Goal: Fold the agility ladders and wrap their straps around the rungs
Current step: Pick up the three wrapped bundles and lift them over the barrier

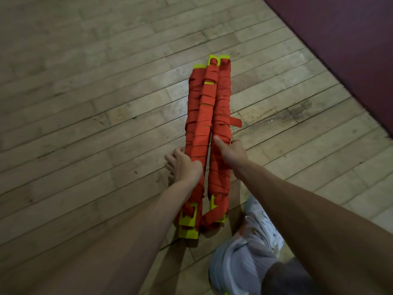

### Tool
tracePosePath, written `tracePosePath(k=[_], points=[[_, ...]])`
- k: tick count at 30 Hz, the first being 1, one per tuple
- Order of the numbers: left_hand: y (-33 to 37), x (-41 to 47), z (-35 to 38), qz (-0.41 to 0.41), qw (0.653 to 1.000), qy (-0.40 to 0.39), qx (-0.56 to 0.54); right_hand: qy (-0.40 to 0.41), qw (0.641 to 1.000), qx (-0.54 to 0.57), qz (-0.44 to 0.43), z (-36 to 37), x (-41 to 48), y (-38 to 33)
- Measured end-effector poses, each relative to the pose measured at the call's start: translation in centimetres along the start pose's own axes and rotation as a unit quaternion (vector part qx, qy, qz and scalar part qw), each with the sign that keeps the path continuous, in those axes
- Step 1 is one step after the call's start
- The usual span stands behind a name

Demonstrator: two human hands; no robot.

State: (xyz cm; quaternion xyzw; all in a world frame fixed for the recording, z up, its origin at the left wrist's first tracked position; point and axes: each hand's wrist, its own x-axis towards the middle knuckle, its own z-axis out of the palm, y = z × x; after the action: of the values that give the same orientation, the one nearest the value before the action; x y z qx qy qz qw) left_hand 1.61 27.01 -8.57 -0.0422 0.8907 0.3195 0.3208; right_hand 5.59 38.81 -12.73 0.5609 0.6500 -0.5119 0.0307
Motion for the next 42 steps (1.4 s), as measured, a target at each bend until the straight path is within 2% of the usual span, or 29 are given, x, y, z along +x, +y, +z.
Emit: tracePosePath(k=[6, 10, 13, 15, 17, 20, 25, 30, 32, 37, 42], points=[[2.9, 2.6, -0.5, -0.044, 0.996, -0.071, -0.040, 0.009, 0.998, 0.047, -0.033, 2.9, 5.5, 2.4], [3.6, 4.6, 0.3, -0.049, 0.995, -0.083, -0.028, 0.014, 0.993, 0.116, -0.012, 2.2, 7.3, 1.3], [3.3, 5.8, 0.7, -0.011, 0.998, -0.048, 0.025, -0.003, 0.988, 0.156, 0.001, 0.6, 3.9, -2.3], [2.7, 6.8, 0.6, 0.030, 0.997, -0.064, 0.040, -0.027, 0.979, 0.199, 0.024, 0.4, 3.1, -3.6], [1.9, 7.9, 0.3, 0.053, 0.993, -0.093, 0.043, -0.054, 0.980, 0.190, 0.035, 0.5, 3.0, -3.9], [1.0, 8.5, -1.1, 0.048, 0.993, -0.107, -0.020, -0.099, 0.982, 0.159, 0.033, 1.1, 2.4, -4.3], [-0.3, 7.3, -3.0, 0.055, 0.968, -0.149, -0.196, -0.145, 0.966, 0.211, 0.030, 1.8, -0.2, -5.4], [-0.7, 4.1, -8.8, 0.053, 0.915, -0.164, -0.364, -0.169, 0.970, 0.169, -0.033, 2.8, -6.0, -9.0], [-0.6, 2.0, -12.9, 0.089, 0.905, -0.130, -0.395, -0.186, 0.966, 0.163, -0.079, 3.1, -9.9, -11.4], [-0.2, -3.7, -23.7, 0.185, 0.916, -0.050, -0.353, -0.226, 0.943, 0.130, -0.205, 3.1, -20.0, -18.2], [0.5, -13.7, -36.0, 0.257, 0.893, -0.006, -0.370, -0.273, 0.901, 0.131, -0.310, 1.3, -34.0, -25.3]])
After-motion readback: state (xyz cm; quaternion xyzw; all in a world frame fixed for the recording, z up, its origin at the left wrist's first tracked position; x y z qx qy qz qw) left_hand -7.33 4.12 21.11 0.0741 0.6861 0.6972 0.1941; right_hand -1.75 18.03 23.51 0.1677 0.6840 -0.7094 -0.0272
